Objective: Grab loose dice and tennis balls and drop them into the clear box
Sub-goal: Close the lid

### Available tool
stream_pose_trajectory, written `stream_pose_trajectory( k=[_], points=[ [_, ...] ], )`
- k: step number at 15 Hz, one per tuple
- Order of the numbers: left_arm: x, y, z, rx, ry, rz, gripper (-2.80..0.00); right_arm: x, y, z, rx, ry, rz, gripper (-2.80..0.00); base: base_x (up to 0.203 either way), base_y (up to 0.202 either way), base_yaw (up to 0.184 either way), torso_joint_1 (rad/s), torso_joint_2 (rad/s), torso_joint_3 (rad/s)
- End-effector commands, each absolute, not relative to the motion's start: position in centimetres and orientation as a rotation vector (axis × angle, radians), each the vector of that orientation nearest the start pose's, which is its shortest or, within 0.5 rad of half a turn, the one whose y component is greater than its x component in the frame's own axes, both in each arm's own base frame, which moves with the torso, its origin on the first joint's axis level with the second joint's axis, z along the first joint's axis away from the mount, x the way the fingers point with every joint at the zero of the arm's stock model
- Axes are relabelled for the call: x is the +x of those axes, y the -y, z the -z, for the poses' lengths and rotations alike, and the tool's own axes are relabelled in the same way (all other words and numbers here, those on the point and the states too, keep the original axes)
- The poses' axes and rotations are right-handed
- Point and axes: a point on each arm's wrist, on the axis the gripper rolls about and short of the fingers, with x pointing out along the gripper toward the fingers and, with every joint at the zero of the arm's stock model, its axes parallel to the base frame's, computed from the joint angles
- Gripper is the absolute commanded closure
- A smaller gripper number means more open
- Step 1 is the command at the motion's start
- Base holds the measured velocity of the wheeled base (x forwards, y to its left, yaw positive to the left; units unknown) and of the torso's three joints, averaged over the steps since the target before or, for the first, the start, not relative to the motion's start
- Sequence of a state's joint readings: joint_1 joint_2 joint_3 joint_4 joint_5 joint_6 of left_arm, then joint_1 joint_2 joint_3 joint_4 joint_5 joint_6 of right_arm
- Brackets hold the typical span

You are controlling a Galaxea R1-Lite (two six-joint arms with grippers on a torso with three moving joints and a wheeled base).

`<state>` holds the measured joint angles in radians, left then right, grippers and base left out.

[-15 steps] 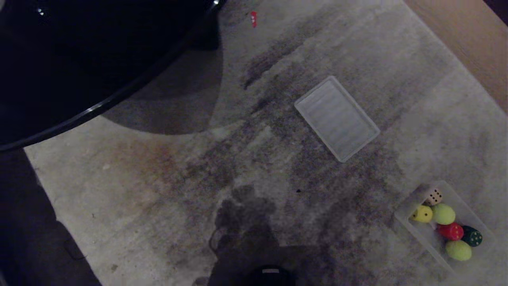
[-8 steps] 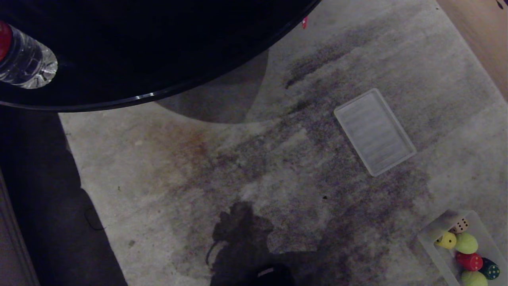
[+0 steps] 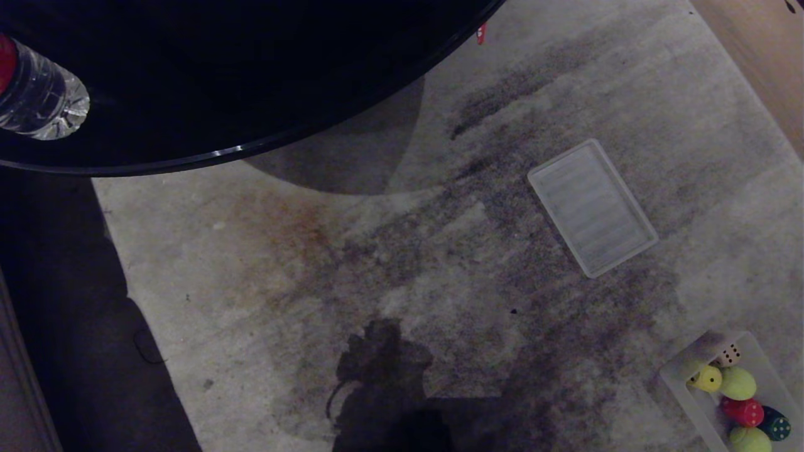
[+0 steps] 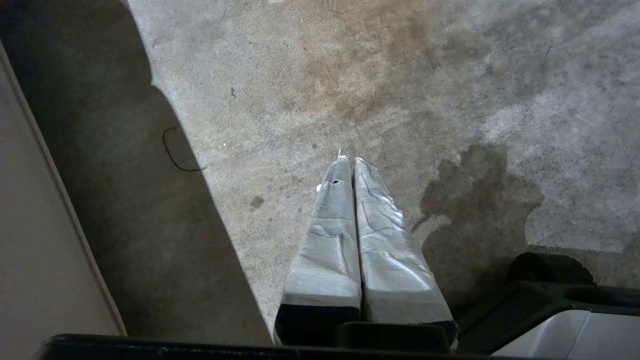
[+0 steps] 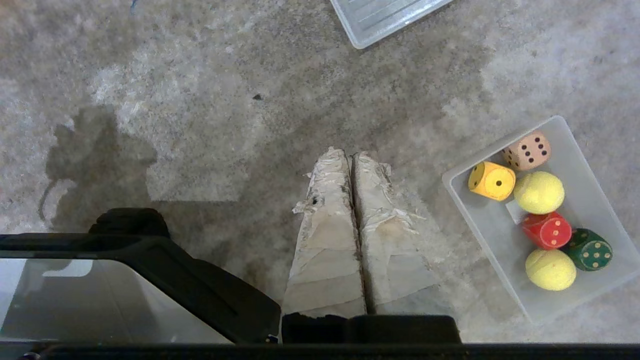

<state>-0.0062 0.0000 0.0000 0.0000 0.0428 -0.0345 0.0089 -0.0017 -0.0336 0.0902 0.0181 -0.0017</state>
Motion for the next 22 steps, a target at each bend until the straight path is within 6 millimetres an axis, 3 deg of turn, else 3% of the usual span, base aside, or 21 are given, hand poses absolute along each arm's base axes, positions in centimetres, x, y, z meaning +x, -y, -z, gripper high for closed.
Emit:
stream_pose_trajectory(
  k=[1,5,22],
  points=[
    [-2.26,-0.11,-7.51,-0.035,-0.002,-0.035,0.0,-2.56,-0.02,-7.55,-0.001,-0.057,-0.028,0.0,0.0,0.0,0.0,0.0,0.0,0.0],
    [-2.26,-0.1,-7.52,-0.032,-0.001,-0.034,0.0,-2.56,-0.02,-7.55,-0.001,-0.057,-0.028,0.0,0.111,0.0,-0.001,0.005,0.0,0.003],
    [-2.26,-0.12,-7.54,-0.046,0.001,-0.041,0.0,-2.56,-0.02,-7.55,-0.009,-0.057,-0.028,0.0,0.0,0.0,0.0,0.001,0.0,-0.026]
  ],
)
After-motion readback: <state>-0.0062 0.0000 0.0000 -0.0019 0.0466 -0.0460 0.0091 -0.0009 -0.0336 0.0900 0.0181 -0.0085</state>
